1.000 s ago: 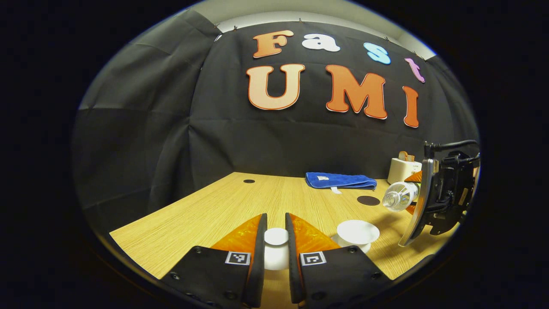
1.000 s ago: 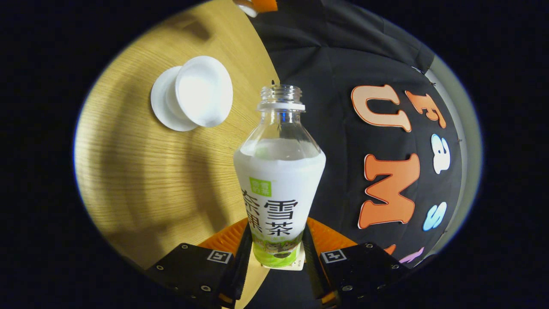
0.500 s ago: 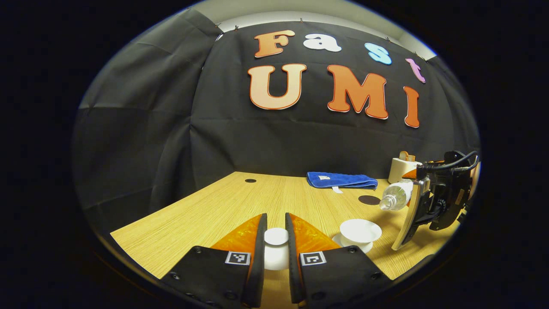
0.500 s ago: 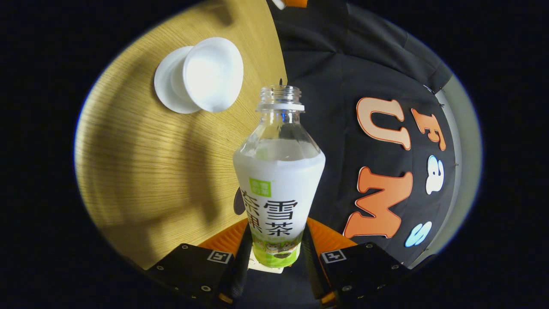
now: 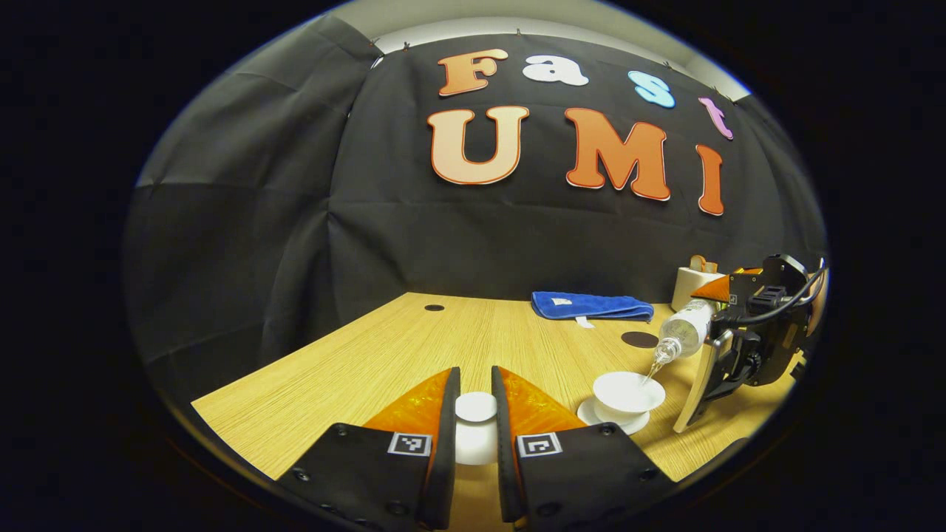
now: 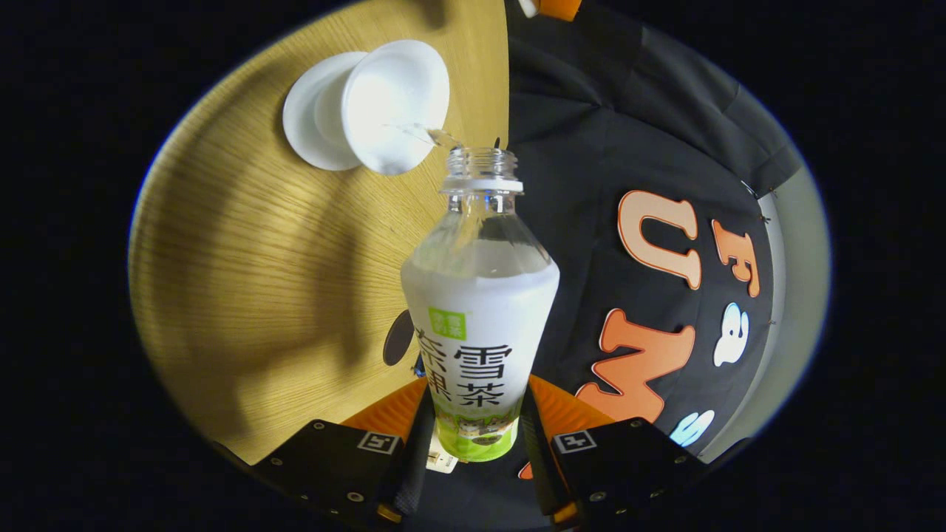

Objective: Open the teacup lid with one hand, grasp the water bottle and pour water into the teacup with the other hand; after pouring, place the water bottle on the coaster and then close the teacup lid.

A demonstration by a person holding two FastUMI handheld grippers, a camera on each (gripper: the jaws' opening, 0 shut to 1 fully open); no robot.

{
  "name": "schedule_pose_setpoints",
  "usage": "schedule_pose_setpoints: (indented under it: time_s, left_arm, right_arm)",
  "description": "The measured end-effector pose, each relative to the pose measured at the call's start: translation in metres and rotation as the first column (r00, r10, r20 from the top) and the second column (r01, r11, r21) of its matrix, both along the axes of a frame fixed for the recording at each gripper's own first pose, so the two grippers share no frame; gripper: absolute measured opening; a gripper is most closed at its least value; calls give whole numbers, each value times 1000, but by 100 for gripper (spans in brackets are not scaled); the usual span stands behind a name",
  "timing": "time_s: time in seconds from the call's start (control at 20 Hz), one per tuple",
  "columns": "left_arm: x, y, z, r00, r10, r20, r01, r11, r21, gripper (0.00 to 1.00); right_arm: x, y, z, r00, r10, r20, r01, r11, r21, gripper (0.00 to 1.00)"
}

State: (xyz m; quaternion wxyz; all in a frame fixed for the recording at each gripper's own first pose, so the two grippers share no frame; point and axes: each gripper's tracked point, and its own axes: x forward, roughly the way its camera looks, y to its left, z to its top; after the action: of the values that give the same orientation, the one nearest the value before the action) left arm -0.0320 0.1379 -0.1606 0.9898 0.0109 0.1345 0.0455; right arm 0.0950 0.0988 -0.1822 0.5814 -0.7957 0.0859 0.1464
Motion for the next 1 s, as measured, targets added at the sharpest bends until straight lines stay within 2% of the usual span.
schedule_pose_setpoints:
  time_s: [0.3,0.35,0.4,0.8,1.0]
  left_arm:
    - [-2,2,2,1000,-1,1,1,1000,11,28]
    - [-2,2,4,1000,-1,4,1,1000,13,28]
    - [-2,2,4,1000,-3,5,3,1000,15,28]
    - [-2,-5,8,1000,-19,9,19,1000,19,28]
    - [-1,-8,6,1000,-26,8,26,999,25,28]
  right_arm:
    - [2,4,4,999,31,29,-30,999,-22,61]
    - [1,5,5,999,35,39,-34,999,-25,58]
    - [-1,6,6,998,39,46,-38,999,-28,61]
    - [-6,12,11,995,66,79,-62,997,-51,61]
    - [-3,15,15,990,105,95,-97,992,-83,61]
